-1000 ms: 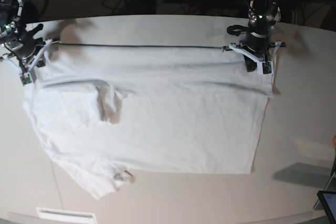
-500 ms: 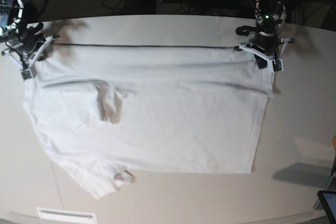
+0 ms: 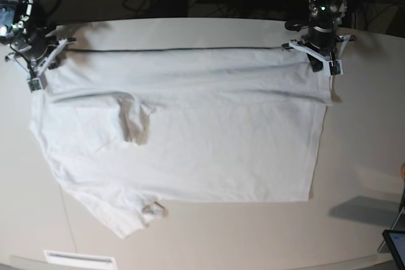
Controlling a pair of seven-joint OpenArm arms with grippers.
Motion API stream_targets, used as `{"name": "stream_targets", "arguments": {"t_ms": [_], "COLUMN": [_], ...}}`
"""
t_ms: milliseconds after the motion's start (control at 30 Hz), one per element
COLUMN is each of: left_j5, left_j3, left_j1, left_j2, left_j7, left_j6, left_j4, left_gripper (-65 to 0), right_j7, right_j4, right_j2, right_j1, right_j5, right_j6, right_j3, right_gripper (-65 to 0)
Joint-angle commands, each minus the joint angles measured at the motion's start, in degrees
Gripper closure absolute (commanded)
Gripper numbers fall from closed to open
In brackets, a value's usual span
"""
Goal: Fold the T-shirt properly
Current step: 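Open the right gripper and move it onto the bunched sleeve fabric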
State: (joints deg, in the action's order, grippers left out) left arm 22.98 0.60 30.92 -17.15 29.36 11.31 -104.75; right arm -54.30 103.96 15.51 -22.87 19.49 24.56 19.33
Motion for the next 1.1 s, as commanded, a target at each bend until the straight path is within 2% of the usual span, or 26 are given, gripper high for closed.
{"name": "stream_targets", "arguments": {"t_ms": [0, 167, 400, 467, 600, 633, 733, 800, 900, 1067], "left_j5": [-0.26, -0.26, -0.26, -0.26, -0.26, -0.26, -0.26, -0.26, -0.26, -0.26], "left_j3": [0.32, 0.32, 0.15, 0.23, 0.15, 0.15, 0.15, -0.03, 0.15, 0.23], "left_j1": [0.07, -0.28, -0.37, -0.37, -1.42, -1.69, -2.48, -2.65, -2.74, -2.48], "left_j2": [-0.57, -0.39, -0.30, -0.30, -0.30, -0.30, -0.30, -0.22, -0.22, -0.22], "left_j7": [-1.36, -1.19, -1.19, -1.19, -1.19, -1.19, -1.19, -1.19, -1.19, -1.19], "left_j6": [-0.10, -0.10, -0.10, -0.10, -0.10, -0.10, -0.10, -0.10, -0.10, -0.10], "left_j4": [-2.64, -6.86, -6.50, -5.89, -2.99, -1.76, 0.88, 1.41, 1.41, 1.50], "left_gripper": [0.0, 0.0, 0.0, 0.0, 0.0, 0.0, 0.0, 0.0, 0.0, 0.0], "right_j7": [1.07, 0.90, 0.55, -0.60, -6.40, -7.37, -8.69, -8.69, -8.33, -4.47], "right_j4": [2.72, 7.03, 7.47, 7.38, 7.11, 6.94, 3.86, 0.61, -5.54, -15.92], "right_j2": [0.62, 0.45, 0.71, 0.71, 0.45, 0.45, 0.71, 0.36, -0.61, -1.22], "right_j1": [0.15, 2.17, 8.59, 11.31, 18.17, 20.10, 24.68, 27.22, 30.74, 35.49], "right_j5": [0.78, 0.78, 1.22, 1.22, 1.22, 1.22, 1.31, 0.95, 1.22, 1.04], "right_j6": [0.28, 0.28, 0.54, 0.54, 0.72, 1.07, 5.47, 7.14, 7.40, 7.49], "right_j3": [0.23, 0.23, -0.30, -0.39, -0.56, -1.27, -6.19, -7.68, -10.06, -13.75], "right_gripper": [0.0, 0.0, -0.9, -8.4, -30.3, -31.8, -31.8, -31.8, -31.3, -22.6]}}
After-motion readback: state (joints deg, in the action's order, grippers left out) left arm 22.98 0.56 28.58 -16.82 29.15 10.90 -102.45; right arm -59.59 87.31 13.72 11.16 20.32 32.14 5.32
